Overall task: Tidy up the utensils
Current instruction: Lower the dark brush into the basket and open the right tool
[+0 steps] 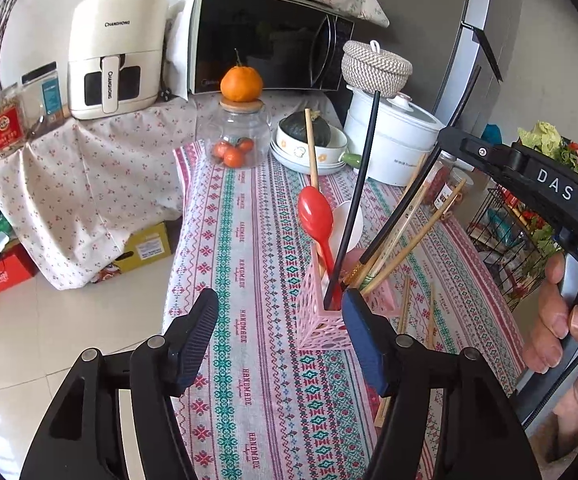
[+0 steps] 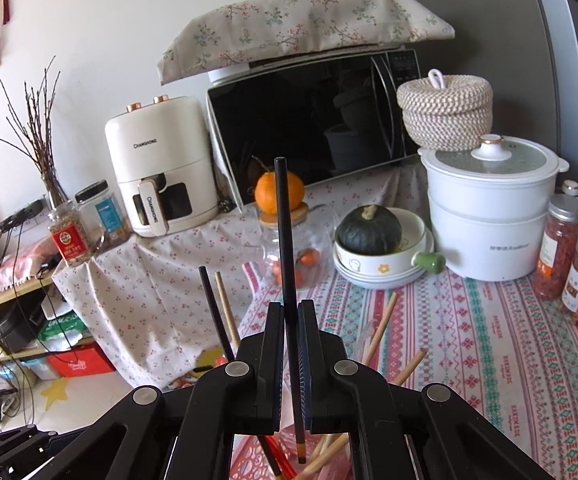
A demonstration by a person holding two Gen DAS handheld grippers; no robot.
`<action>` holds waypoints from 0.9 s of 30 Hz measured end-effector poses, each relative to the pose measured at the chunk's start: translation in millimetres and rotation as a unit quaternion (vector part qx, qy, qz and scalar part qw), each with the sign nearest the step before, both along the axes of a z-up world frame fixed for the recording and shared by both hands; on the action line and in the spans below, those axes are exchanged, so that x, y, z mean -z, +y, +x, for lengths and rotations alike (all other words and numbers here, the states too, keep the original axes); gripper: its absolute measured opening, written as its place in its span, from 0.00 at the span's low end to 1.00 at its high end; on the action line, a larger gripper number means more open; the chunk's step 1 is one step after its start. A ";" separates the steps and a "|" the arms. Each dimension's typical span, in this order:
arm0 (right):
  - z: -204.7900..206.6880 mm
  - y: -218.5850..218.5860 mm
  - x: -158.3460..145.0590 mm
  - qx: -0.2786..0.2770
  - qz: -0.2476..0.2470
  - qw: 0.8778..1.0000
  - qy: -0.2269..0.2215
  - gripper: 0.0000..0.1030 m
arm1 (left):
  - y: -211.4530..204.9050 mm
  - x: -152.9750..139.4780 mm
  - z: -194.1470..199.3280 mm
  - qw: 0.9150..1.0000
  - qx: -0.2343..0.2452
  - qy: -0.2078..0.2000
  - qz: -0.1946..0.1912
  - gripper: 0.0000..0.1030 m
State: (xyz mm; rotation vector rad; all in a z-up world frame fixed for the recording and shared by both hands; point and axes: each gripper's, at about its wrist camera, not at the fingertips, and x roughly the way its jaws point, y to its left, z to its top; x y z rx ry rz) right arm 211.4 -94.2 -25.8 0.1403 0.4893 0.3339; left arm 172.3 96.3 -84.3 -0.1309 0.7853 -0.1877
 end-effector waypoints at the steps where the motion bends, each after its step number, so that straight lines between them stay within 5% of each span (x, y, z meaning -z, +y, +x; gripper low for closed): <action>1: 1.8 0.3 2.6 -0.001 0.000 1.000 0.007 0.06 | -1.2 -0.2 -0.2 1.000 0.002 0.000 0.000 0.65; 6: 3.6 -0.7 6.9 -0.005 -0.003 1.000 0.027 0.10 | -8.2 0.2 -2.3 1.000 0.011 0.002 0.007 0.69; 10: -5.7 -7.2 -1.3 -0.005 0.001 1.000 0.013 0.38 | -12.2 1.5 -2.7 1.000 0.015 0.007 0.007 0.73; 17: -26.2 -34.1 -18.0 0.007 0.008 1.000 -0.002 0.64 | -20.5 1.3 -4.6 1.000 0.020 0.008 0.012 0.79; 27: -41.0 -88.4 -6.8 0.046 -0.004 0.998 0.037 0.88 | -39.6 8.1 -6.3 0.999 0.037 0.022 0.017 0.82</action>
